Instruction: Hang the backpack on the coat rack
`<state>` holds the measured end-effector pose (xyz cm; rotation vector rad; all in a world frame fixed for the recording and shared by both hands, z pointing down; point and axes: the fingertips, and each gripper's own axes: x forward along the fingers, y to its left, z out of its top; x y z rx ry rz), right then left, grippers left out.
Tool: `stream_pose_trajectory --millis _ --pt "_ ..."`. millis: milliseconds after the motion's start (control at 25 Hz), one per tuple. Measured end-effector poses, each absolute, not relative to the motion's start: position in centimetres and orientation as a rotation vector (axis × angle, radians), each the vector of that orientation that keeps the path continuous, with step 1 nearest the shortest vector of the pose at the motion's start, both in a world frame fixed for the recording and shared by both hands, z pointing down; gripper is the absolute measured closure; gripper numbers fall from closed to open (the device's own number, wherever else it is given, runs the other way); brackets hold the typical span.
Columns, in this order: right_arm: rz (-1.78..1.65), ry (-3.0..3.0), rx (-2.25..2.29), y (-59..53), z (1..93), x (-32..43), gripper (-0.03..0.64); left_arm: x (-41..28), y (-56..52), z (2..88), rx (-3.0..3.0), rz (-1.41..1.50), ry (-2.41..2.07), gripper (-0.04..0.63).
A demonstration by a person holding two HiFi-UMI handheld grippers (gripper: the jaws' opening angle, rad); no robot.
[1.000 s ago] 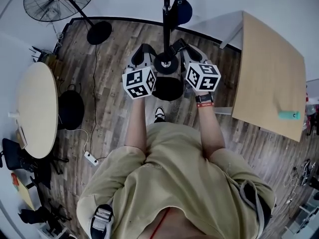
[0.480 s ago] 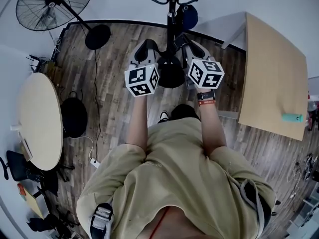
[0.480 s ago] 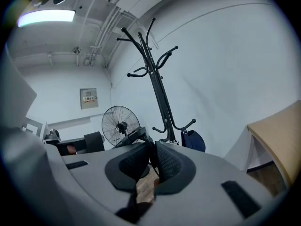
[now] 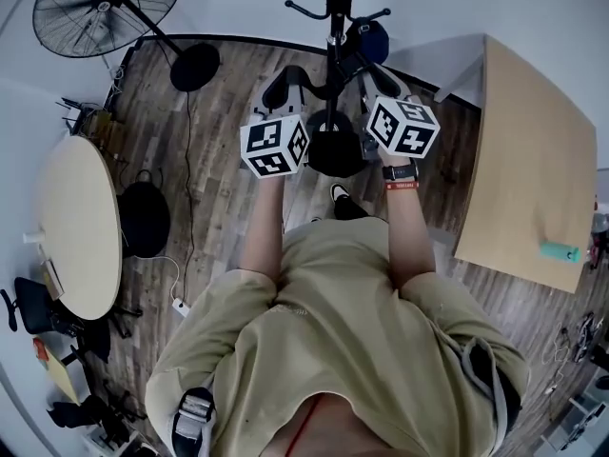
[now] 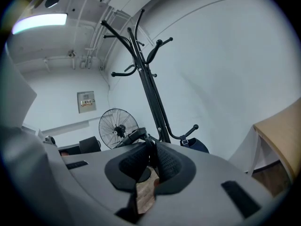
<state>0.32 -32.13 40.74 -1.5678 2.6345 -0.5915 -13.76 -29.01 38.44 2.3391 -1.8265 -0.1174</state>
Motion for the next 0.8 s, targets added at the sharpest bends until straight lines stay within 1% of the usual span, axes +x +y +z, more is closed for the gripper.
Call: stream_pose_trajectory --millis 200,360,800 --pt "-0.679 2.631 -1.566 -34.1 41.8 0.4 0.566 -13.2 -31.3 38.7 2.342 -0.109 -1.820 0.571" --pt "-0.696 2.621 -1.541 -36.0 41.8 1.0 0.566 -12.3 -33.3 39.0 2.342 -0.105 -1.802 0.571" --pt "-0.760 2.574 -1.506 -39.6 41.7 1.4 0.566 -12.4 -37.3 38.3 2.309 -0.160 -1.781 0.571"
